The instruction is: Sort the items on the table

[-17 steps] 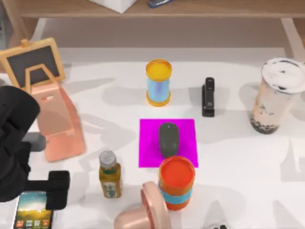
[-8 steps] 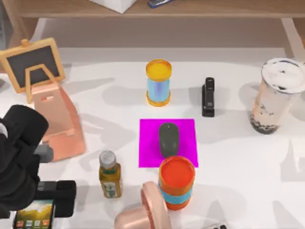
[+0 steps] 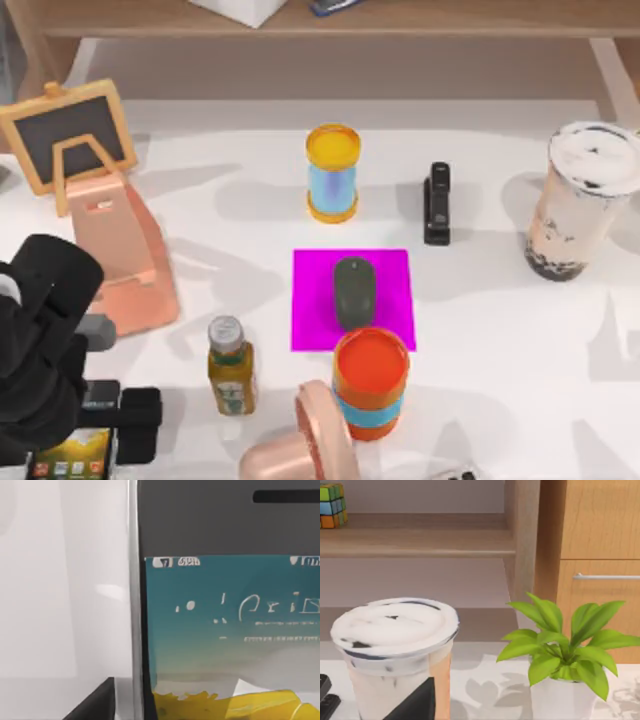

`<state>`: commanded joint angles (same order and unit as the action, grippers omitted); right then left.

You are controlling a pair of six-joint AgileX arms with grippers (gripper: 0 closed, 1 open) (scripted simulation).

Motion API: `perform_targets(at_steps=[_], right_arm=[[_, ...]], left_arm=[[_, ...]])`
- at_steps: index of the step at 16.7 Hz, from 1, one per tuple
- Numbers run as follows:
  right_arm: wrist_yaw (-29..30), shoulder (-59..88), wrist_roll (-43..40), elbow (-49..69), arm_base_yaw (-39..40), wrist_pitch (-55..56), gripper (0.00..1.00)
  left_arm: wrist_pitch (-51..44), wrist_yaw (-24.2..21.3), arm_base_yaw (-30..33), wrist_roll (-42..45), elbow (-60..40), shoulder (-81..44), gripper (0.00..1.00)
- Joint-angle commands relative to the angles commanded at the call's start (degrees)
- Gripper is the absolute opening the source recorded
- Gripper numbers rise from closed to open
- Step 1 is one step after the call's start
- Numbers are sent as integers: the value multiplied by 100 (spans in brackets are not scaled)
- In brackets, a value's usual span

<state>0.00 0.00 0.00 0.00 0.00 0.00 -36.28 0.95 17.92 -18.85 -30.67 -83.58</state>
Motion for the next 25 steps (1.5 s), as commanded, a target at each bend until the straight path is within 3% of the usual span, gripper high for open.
perform_targets(at_steps=[13,21,25], right_arm=[[0,0,0,0,0,0,100],[0,0,0,0,0,0,100],[0,0,0,0,0,0,100]], left_arm=[[0,0,0,0,0,0,2],[0,0,0,0,0,0,0],[-442,-38,28,3,-262,324,0]])
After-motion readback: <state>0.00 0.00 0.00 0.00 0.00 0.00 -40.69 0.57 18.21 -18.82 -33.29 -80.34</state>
